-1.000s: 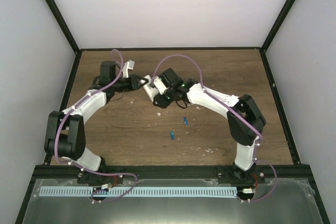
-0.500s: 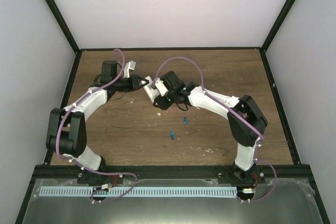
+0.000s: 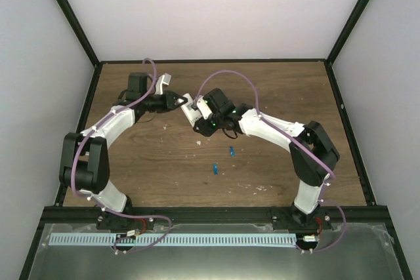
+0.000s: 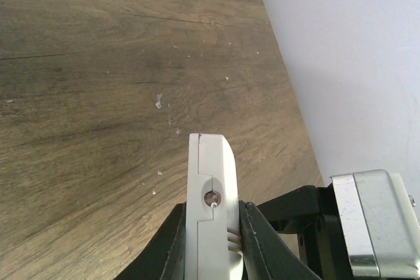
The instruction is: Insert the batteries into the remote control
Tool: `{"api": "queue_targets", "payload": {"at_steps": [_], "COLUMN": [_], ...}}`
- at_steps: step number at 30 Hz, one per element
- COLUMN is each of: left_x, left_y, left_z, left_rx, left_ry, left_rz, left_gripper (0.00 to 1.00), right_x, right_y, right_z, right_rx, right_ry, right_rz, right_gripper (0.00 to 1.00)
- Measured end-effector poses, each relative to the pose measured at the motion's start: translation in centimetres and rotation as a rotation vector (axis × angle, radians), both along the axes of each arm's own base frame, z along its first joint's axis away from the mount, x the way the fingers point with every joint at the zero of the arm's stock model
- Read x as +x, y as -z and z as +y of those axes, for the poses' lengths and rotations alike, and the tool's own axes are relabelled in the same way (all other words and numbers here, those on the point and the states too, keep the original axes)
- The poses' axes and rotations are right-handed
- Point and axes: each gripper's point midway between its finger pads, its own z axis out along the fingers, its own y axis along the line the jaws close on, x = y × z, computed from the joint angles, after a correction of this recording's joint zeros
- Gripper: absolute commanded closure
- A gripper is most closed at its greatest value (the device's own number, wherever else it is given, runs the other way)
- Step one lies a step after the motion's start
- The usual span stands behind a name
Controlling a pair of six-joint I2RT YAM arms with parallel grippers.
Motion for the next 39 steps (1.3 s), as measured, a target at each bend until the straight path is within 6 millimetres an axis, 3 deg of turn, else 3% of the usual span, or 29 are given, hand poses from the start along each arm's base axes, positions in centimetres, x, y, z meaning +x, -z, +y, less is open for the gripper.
{"api": "queue_targets", "payload": {"at_steps": [19, 21, 23, 26, 34, 39], "left_x": [-0.1, 0.8, 2.5, 4.3, 4.7, 4.4], "left_y": [0.4, -0.1, -1.4, -2.9, -3.2, -3.0], "left_z": [0.4, 1.1, 2.8, 4.7, 5.0, 5.0], "left_rx": [0.005, 0.015, 0.02, 0.026, 0.031, 0.032], "left_ry": [-0.007, -0.04, -0.095, -0.16, -0.174, -0.175], "left_rz": [0.023, -0.005, -0.062, -0.127, -0.15, -0.146], "left_gripper": [1.0, 1.0, 1.0, 1.0, 1.0, 1.0], "right_x": [0.0, -1.0, -2.8, -4.9, -5.2, -3.1], "right_y": [0.3, 1.5, 4.2, 6.6, 7.0, 6.4], "right_z": [0.0, -1.1, -3.1, -5.3, -6.3, -8.4], "right_rx": [0.017, -0.031, -0.122, -0.217, -0.245, -0.252], "right_ry": [0.003, 0.0, 0.001, 0.0, 0.01, 0.096], "right_rz": [0.0, 0.038, 0.117, 0.201, 0.228, 0.23], "right_gripper": [0.55, 0.55, 0.55, 0.54, 0.53, 0.55]}}
